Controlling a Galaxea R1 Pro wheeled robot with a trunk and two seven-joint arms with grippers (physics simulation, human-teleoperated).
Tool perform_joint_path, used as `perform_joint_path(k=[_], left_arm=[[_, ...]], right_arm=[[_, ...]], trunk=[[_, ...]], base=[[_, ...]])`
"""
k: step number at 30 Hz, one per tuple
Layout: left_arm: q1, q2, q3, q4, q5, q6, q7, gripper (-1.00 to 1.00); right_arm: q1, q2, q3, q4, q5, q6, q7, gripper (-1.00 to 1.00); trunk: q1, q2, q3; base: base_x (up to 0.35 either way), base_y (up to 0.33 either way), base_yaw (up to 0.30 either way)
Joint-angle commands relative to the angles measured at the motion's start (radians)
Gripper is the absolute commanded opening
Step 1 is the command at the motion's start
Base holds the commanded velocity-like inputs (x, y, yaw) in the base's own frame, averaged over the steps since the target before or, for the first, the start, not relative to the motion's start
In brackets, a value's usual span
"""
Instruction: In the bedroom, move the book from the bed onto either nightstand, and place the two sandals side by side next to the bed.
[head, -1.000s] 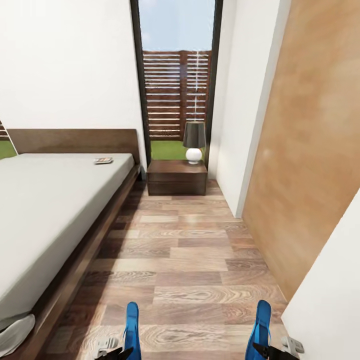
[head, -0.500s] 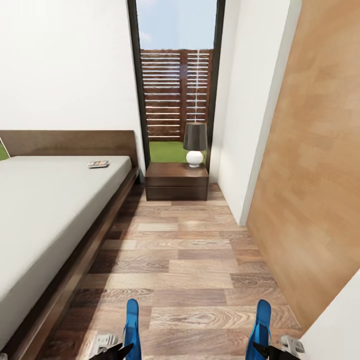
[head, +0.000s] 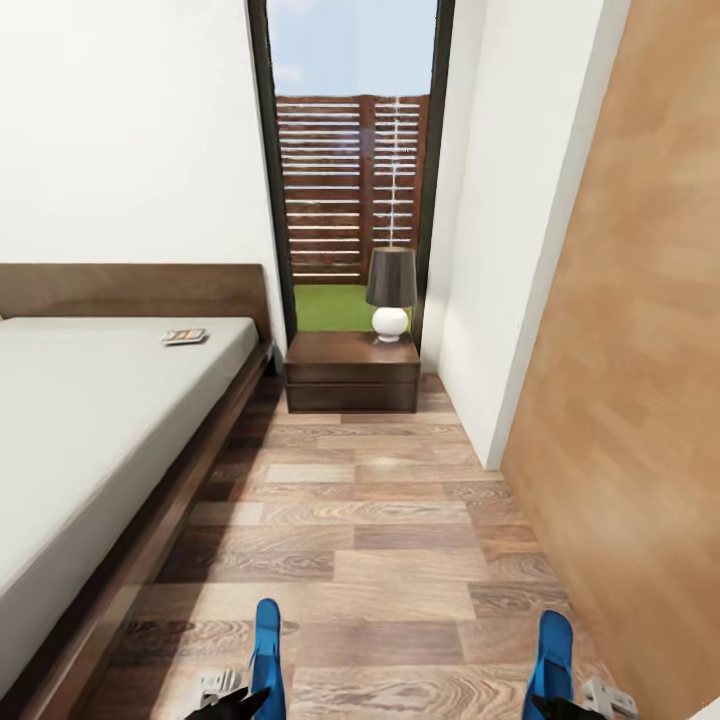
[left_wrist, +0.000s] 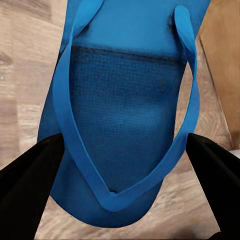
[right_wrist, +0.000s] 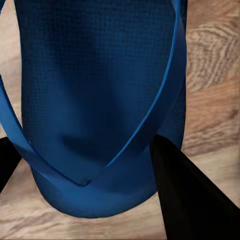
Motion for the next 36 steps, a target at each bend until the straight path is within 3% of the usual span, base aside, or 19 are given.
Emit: perform_joint_path(k=[1, 3, 4, 6, 9, 36], left_arm=[[-0.001, -0.004, 0.003, 0.001, 0.002, -0.003, 0.027, -1.00], [-0.001, -0.014, 0.003, 0.001, 0.002, -0.004, 0.091, -1.00], [-0.001, -0.019, 0.003, 0.000, 0.003, -0.005, 0.130, -1.00], [-0.001, -0.021, 0.003, -0.001, 0.003, -0.006, 0.140, -1.00], [-0.001, -0.021, 0.002, -0.001, 0.003, -0.006, 0.146, -1.00], [-0.001, -0.023, 0.001, 0.000, 0.005, -0.007, 0.145, -1.00]], right_arm=[[0.000, 0.000, -0.006, -0.002, -0.007, 0.010, 0.001, -1.00], [0.000, 0.000, -0.005, -0.003, -0.006, 0.010, 0.020, -1.00], [0.000, -0.003, -0.003, -0.003, -0.006, 0.010, 0.104, -1.00], [0.000, -0.005, -0.002, -0.003, -0.005, 0.010, 0.176, -1.00], [0.000, -0.007, -0.002, -0.002, -0.005, 0.011, 0.226, -1.00], [0.000, -0.002, -0.004, -0.003, -0.005, 0.008, 0.232, -1.00]], trunk=[[0.000, 0.000, -0.001], [0.000, 0.000, -0.001], [0.000, 0.000, -0.001], [0.000, 0.000, -0.001], [0.000, 0.000, -0.001], [0.000, 0.000, -0.001]], base=[[0.330, -0.074, 0.000], [0.330, -0.078, 0.000], [0.330, -0.082, 0.000], [0.330, -0.082, 0.000], [0.330, -0.082, 0.000], [0.330, -0.013, 0.000]])
